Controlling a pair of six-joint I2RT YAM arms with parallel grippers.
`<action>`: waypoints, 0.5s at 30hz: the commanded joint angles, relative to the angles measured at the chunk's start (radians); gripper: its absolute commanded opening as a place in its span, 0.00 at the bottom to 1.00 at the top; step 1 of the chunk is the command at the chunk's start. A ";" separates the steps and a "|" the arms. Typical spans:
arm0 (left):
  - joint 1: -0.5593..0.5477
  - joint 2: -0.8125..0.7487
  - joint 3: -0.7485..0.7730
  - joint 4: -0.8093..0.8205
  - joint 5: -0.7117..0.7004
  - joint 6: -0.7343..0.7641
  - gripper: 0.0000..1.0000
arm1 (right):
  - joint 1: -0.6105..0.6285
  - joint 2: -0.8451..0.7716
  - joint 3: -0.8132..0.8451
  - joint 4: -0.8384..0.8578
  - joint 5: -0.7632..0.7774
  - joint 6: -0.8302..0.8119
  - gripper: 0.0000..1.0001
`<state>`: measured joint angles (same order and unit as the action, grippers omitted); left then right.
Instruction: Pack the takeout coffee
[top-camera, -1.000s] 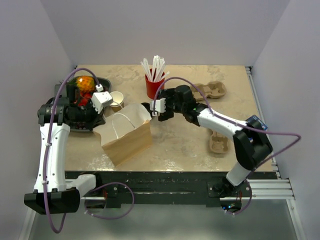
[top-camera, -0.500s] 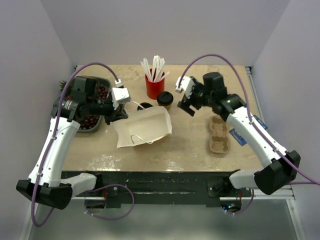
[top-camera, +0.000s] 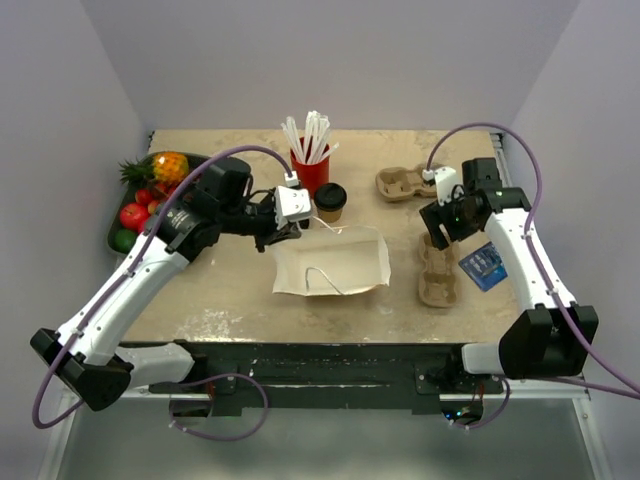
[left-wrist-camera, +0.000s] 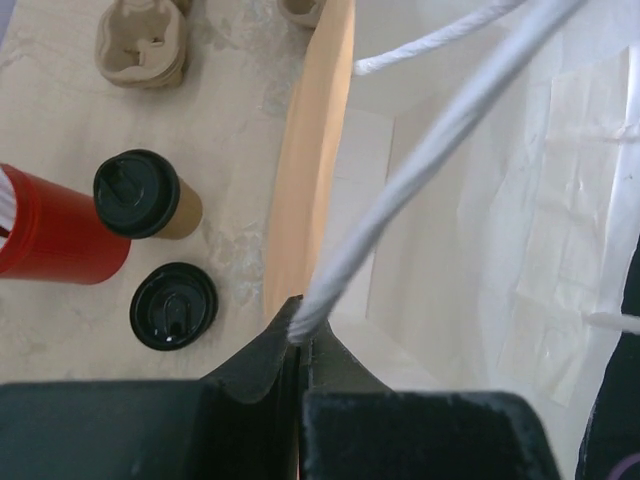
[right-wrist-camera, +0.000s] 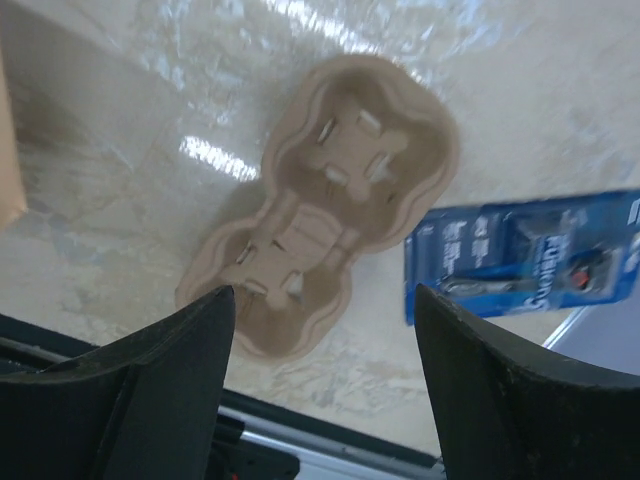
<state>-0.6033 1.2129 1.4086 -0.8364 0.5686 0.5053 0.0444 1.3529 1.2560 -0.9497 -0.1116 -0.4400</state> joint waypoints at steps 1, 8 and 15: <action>-0.001 -0.036 0.033 0.033 -0.163 -0.011 0.00 | -0.005 0.003 -0.091 0.018 0.043 0.128 0.72; -0.001 -0.073 0.017 0.023 -0.199 0.010 0.00 | -0.020 0.084 -0.096 0.039 0.032 0.149 0.59; 0.007 -0.084 -0.022 0.023 -0.196 0.018 0.00 | -0.026 0.173 -0.092 0.043 0.029 0.164 0.53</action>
<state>-0.6041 1.1511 1.4055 -0.8360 0.3775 0.5159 0.0254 1.4925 1.1477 -0.9260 -0.0704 -0.3065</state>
